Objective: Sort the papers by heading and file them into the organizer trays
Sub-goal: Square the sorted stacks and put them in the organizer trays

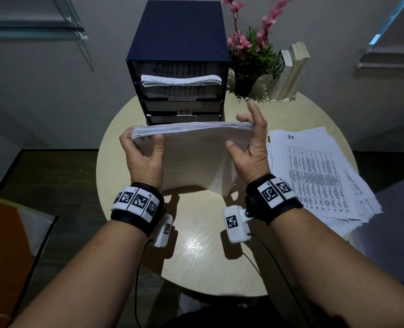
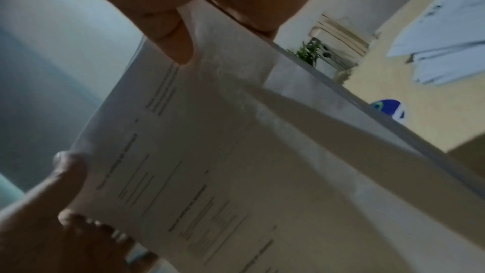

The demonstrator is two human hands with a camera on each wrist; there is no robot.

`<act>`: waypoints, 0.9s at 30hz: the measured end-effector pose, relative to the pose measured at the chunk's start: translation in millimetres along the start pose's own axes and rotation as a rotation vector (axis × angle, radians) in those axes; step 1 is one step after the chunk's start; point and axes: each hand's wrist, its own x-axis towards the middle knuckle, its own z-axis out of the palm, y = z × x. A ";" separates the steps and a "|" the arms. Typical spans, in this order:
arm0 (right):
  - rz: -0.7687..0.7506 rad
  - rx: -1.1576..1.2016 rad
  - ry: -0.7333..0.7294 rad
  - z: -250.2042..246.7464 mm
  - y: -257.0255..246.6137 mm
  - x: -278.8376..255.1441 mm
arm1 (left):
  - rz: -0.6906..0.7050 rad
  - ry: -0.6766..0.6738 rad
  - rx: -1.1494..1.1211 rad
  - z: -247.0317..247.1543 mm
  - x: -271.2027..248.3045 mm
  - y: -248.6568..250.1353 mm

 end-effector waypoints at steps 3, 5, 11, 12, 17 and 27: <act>-0.122 -0.084 0.003 0.3 2.1 7.6 | 0.069 0.006 -0.012 -1.1 5.6 5.5; -0.144 -0.079 0.016 -0.8 3.7 11.7 | 0.060 0.034 0.029 1.0 8.2 9.1; 0.213 0.216 0.003 3.7 5.0 3.5 | 0.098 0.052 -0.002 5.2 17.4 12.6; 0.359 0.282 -0.012 6.4 8.3 -2.3 | 0.113 0.013 -0.002 3.5 18.4 9.3; 0.623 0.378 0.034 15.0 20.3 -11.6 | -0.184 -0.197 0.033 -8.8 7.8 -21.4; 0.736 0.057 0.017 8.1 48.0 11.2 | -0.538 -0.449 0.403 -25.1 -11.0 -79.2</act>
